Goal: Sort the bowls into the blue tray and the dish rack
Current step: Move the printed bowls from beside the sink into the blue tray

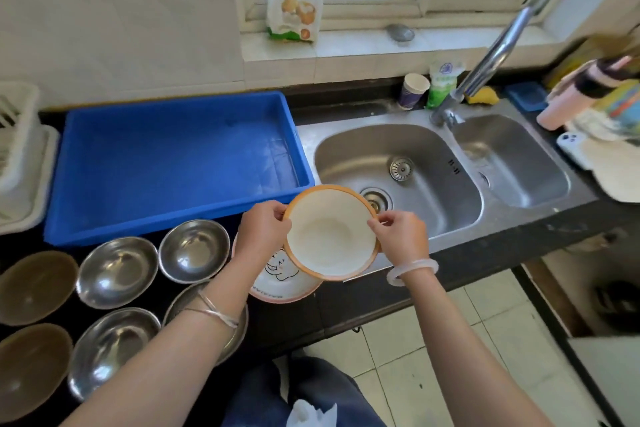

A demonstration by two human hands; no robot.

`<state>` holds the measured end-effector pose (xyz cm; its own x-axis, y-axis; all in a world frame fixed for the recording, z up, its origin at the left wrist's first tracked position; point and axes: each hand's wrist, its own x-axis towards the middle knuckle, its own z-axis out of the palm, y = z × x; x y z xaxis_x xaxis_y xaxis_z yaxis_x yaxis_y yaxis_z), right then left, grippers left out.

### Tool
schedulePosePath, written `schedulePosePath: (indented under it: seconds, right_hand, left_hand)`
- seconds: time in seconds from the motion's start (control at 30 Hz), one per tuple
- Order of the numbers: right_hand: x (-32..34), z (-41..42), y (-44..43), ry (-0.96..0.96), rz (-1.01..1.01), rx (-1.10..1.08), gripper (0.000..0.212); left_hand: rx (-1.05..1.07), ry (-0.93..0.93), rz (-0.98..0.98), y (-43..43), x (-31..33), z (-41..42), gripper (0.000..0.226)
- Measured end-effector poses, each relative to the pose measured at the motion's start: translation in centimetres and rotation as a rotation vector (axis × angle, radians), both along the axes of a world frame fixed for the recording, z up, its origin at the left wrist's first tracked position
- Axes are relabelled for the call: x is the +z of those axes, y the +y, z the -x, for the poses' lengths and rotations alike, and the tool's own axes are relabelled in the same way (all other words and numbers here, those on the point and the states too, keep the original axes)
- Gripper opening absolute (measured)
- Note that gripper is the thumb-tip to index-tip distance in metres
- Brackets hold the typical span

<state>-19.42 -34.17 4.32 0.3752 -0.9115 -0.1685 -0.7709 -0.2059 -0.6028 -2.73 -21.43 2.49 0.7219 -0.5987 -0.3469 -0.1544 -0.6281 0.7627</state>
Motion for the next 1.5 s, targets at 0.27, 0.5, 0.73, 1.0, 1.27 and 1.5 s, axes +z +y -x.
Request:
schedulePosePath:
  seconds: [0.27,0.5,0.73,1.0,1.27,1.5]
  right_hand:
    - [-0.9,5.1,-2.5,0.062,-0.087,-0.136,0.024]
    - [-2.4,7.2,-4.1,0.059,-0.108,-0.198,0.024]
    - [-4.5,8.0,-4.6,0.096,-0.163,-0.211,0.024]
    - [-6.0,8.3,-4.2,0.052,-0.166,-0.245,0.015]
    - [-6.2,8.6,-3.6,0.048,-0.183,-0.212,0.029]
    - [-3.7,5.2,-3.5,0.06,0.074,0.044,0.03]
  left_hand:
    - [-0.176,-0.011,-0.041,-4.4,-0.7,4.6,0.018]
    - [-0.235,-0.007,-0.086,-6.5,-1.9,6.6,0.019]
    - [-0.245,0.013,-0.129,-7.0,-3.4,7.5,0.01]
    - [-0.24,0.038,-0.12,-6.7,-4.3,7.4,0.019]
    - [-0.225,0.154,-0.054,-5.9,-4.7,7.3,0.026]
    - [-0.079,-0.121,-0.084,-1.9,-3.5,4.5,0.031]
